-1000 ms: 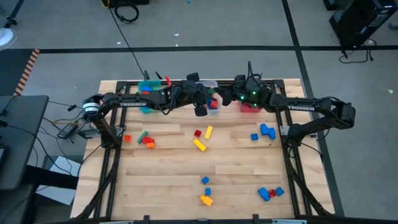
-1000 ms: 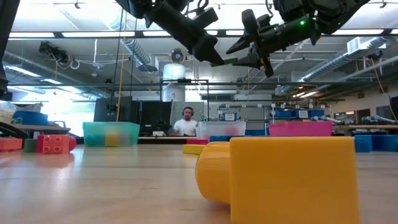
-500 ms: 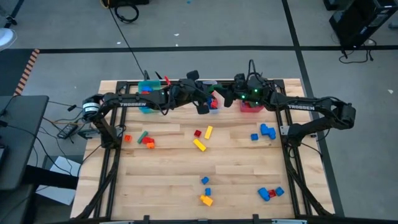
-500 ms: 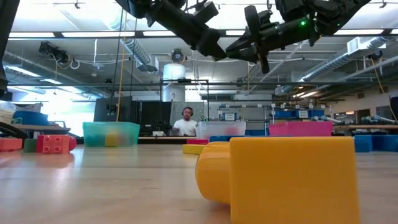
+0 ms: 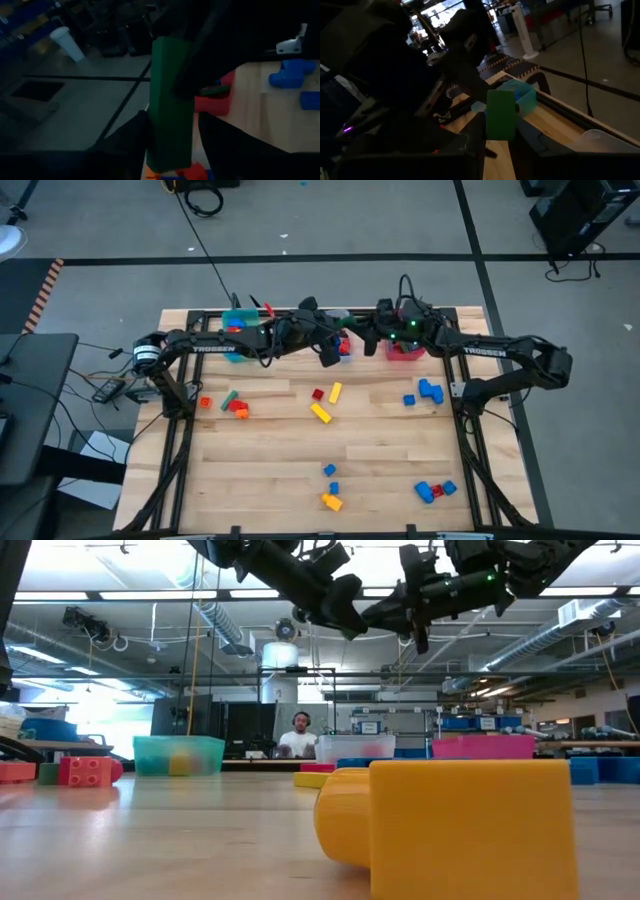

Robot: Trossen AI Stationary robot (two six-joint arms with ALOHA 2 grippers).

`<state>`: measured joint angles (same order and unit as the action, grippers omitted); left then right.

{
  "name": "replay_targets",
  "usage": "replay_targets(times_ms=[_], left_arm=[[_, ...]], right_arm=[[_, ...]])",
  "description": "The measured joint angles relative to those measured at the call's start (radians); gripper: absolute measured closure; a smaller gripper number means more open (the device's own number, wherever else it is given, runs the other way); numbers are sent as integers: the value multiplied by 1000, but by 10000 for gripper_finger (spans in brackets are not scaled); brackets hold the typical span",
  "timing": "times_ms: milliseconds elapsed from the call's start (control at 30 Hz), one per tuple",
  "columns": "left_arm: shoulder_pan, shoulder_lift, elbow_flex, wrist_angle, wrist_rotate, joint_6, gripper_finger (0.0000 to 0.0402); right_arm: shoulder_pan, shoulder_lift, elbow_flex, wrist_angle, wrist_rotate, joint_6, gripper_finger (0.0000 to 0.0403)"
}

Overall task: Sort blocks by size
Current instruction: Put the green block into the red bin

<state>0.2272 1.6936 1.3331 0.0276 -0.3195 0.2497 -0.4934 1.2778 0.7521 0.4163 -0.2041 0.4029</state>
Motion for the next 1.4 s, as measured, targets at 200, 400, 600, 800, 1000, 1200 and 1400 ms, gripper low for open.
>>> replay_targets(times_ms=[200, 400, 600, 800, 1000, 1200, 1400], left_arm=[[0, 0, 0, -2, -12, 3, 194], [-9, 0, 0, -4, -13, 0, 193], [-26, 0, 0, 5, -19, 0, 193], [-28, 0, 0, 31, -19, -3, 193], [-28, 0, 0, 34, -19, -70, 193], [-27, 2, 0, 30, -19, -101, 193], [-27, 2, 0, 25, -19, -100, 193]], right_arm=[[-83, -60, 0, -99, 35, -7, 332], [-195, -142, 1, -354, 149, -30, 332], [-293, -137, 1, -687, 270, -31, 332], [-344, -53, 1, -860, 271, -31, 332], [-349, 6, 1, -923, 229, -35, 332], [-349, 11, 1, -919, 226, -57, 269], [-349, 3, 1, -920, 226, -58, 204]])
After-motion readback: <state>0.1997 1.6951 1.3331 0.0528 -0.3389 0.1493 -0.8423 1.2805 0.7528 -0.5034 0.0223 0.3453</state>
